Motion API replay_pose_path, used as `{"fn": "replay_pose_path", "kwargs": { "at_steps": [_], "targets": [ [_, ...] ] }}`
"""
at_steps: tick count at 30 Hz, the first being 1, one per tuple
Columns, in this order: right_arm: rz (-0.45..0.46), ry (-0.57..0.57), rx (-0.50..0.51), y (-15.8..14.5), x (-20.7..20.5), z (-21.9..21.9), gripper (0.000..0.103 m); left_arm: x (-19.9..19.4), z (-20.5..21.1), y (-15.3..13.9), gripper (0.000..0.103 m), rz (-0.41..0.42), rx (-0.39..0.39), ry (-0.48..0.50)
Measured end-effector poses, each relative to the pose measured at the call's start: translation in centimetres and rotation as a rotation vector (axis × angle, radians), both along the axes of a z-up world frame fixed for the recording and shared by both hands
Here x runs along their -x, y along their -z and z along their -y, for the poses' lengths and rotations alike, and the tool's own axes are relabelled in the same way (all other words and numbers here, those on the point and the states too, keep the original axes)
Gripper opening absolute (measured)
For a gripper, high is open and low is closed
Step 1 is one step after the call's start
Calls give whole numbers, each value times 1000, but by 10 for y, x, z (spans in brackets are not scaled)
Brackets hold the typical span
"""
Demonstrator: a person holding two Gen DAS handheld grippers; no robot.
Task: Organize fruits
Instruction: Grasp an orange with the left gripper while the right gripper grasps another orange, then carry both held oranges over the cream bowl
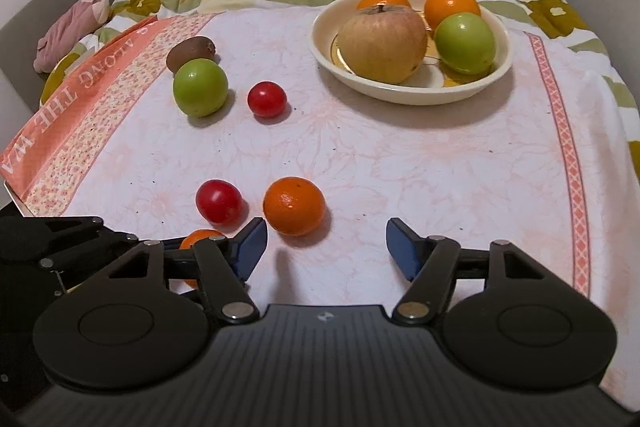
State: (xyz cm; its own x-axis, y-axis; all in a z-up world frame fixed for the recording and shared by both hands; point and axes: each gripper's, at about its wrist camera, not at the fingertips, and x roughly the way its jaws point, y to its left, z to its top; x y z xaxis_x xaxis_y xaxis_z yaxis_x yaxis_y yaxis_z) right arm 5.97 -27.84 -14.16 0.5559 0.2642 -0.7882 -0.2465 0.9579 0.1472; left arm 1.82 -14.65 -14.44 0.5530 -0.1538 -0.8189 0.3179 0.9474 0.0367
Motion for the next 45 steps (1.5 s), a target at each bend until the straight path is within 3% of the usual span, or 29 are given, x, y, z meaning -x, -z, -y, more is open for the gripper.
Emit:
{"fn": "replay_pose_path", "kwargs": {
  "at_steps": [12,16,25,45],
  "targets": [
    [2,-27,-14,7,-15,-16,68,1,-18,-1,43,-3,-16,-35],
    [-7,-41,-17,8,-20,-21,53,1,-22,-2,43,-4,-17,-42],
    [21,-22,-11,-1,-14,-23,52,0,-33,-15,42,31,-15,-51],
    [177,68,14,-98,2,-8,52,-29,-37,-114,42,224,30,12]
  ]
}}
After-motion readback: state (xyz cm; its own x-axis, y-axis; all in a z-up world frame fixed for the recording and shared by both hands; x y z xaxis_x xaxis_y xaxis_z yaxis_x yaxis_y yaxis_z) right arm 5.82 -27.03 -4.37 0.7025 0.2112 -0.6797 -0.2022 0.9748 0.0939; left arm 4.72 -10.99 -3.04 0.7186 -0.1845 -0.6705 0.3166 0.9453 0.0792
